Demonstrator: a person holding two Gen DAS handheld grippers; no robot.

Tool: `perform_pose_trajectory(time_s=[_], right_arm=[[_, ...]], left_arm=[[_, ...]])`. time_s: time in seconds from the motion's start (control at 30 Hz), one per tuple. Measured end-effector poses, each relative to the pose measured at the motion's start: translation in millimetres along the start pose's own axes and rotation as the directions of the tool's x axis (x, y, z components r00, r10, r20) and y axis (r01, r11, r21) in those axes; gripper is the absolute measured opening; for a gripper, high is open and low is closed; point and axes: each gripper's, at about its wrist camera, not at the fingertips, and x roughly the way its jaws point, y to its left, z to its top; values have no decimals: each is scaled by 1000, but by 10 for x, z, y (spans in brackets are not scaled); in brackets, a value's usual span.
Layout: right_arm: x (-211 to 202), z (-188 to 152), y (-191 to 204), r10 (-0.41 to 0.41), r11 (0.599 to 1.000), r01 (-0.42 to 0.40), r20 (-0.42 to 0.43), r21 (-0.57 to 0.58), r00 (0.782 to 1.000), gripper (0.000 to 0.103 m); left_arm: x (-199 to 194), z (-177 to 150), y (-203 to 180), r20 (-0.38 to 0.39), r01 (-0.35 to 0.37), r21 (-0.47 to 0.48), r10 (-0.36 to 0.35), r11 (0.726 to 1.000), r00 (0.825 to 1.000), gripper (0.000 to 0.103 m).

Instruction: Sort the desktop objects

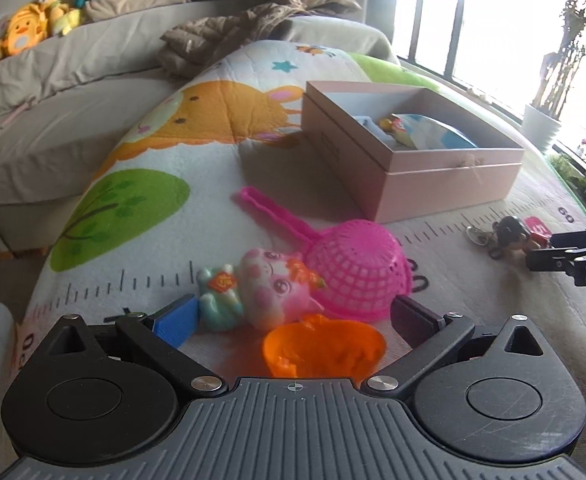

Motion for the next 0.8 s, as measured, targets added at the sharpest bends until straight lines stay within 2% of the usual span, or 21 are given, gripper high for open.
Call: perform_pose_trajectory(time_s=[0.03,0.17,0.33,0.53,0.67,0.8], right_arm=[[-20,-24,3,-5,1000,5,15,-3,1000,76],[7,-110,22,6,1000,-6,21,6,1000,84],[59,-165,86,19,1000,-19,23,8,1000,103],[46,-170,77,25,999,-26,25,27,999,103],[10,-214,-6,19,998,-21,34,53,999,103],[-11,-245,-78,15,996,-19,49,84,999,103]], left_arm=[[-7,-16,-30,-4,8,-1,-8,1000,1000,103],[-66,-102,-148,-26,15,-1,-15,1000,1000,103],[-84,-193,-307,-47,64,21,-63,998,997,103],[117,-172,-530,-66,104,70,-100,992,993,103],[161,-167,-704,-62,160,118,-153,980,986,103],[178,-215,-809,-49,147,165,-141,975,989,103]])
